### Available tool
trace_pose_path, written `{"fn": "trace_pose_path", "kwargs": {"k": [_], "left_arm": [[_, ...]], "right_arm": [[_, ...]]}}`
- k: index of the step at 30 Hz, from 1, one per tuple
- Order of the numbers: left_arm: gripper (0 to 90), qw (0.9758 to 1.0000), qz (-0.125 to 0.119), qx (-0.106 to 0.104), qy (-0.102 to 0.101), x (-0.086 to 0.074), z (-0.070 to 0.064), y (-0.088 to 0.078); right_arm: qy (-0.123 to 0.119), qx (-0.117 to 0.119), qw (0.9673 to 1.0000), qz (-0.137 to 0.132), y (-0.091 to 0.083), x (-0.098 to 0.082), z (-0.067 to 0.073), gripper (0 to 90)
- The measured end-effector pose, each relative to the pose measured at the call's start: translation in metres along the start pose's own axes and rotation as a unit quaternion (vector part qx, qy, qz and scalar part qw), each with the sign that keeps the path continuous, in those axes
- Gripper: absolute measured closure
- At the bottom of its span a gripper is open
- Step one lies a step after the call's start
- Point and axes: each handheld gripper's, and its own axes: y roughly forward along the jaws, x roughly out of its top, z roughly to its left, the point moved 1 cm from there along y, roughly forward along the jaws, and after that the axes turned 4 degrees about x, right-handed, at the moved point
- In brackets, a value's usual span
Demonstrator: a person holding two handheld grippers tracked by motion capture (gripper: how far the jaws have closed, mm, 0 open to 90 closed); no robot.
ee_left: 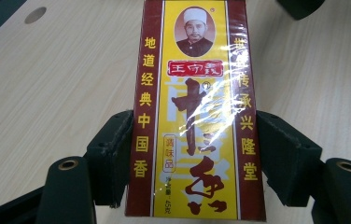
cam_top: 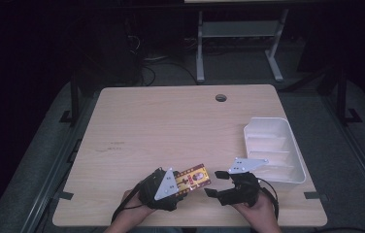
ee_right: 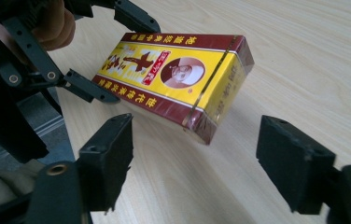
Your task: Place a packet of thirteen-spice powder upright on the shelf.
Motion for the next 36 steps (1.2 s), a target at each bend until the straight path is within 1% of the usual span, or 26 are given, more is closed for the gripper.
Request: {"fn": "trace_pose_path", "kwargs": {"k": [4, 5, 6, 8, 12, 15, 16, 18, 22, 26, 27, 28, 29, 31, 34, 36], "left_arm": [[32.6, 0.9999, -0.005, -0.001, 0.009, 0.003, -0.006, 0.001], [32.7, 0.9999, -0.007, -0.004, 0.009, 0.004, -0.007, 0.002], [32.7, 0.9999, -0.008, -0.004, 0.012, 0.004, -0.008, 0.002], [32.7, 0.9997, -0.012, 0.002, 0.02, 0.006, -0.011, 0.002], [32.7, 0.9995, -0.025, 0.004, 0.019, 0.008, -0.012, 0.0], [32.7, 0.9993, -0.028, 0.005, 0.024, 0.009, -0.014, 0.0], [32.7, 0.9993, -0.029, 0.003, 0.024, 0.009, -0.014, 0.0], [32.6, 0.9992, -0.029, 0.004, 0.026, 0.009, -0.015, 0.0], [32.6, 0.9994, -0.021, -0.004, 0.027, 0.008, -0.015, 0.003], [32.5, 0.9993, -0.009, -0.002, 0.036, 0.007, -0.016, 0.005], [32.5, 0.9993, -0.008, -0.001, 0.035, 0.007, -0.016, 0.006], [32.5, 0.9993, -0.007, -0.001, 0.037, 0.007, -0.016, 0.007], [32.5, 0.9992, -0.004, 0.0, 0.041, 0.007, -0.017, 0.007], [32.4, 0.999, -0.001, 0.0, 0.044, 0.007, -0.018, 0.008], [32.0, 0.9988, 0.003, 0.001, 0.048, 0.007, -0.019, 0.01], [31.8, 0.9986, 0.007, 0.002, 0.053, 0.007, -0.02, 0.011]], "right_arm": [[0.009, 0.011, 0.9999, -0.004, 0.0, 0.0, -0.001, 29.9], [0.016, 0.017, 0.9997, -0.006, 0.0, 0.0, -0.001, 30.7], [0.016, 0.017, 0.9997, -0.006, 0.0, 0.0, -0.001, 30.7], [0.022, 0.022, 0.9995, -0.006, 0.001, 0.0, -0.002, 31.1], [0.032, 0.032, 0.999, -0.005, 0.002, -0.001, -0.002, 31.6], [0.041, 0.042, 0.9982, -0.011, 0.003, -0.001, -0.003, 32.0], [0.043, 0.046, 0.9979, -0.014, 0.002, -0.001, -0.003, 33.6], [0.047, 0.047, 0.9976, -0.017, 0.002, -0.001, -0.003, 34.8], [0.06, 0.051, 0.9968, -0.014, 0.002, -0.002, -0.005, 38.4], [0.062, 0.049, 0.9968, -0.007, 0.003, -0.002, -0.004, 41.2], [0.064, 0.05, 0.9966, -0.008, 0.002, -0.002, -0.004, 42.6], [0.067, 0.054, 0.9962, -0.016, 0.0, -0.001, -0.005, 47.4], [0.067, 0.054, 0.9962, -0.016, 0.0, -0.001, -0.005, 47.4], [0.071, 0.062, 0.9952, -0.027, -0.003, -0.001, -0.006, 51.8], [0.07, 0.071, 0.9944, -0.036, -0.005, 0.0, -0.004, 57.4], [0.069, 0.074, 0.9941, -0.039, -0.006, 0.001, -0.003, 58.7]]}}
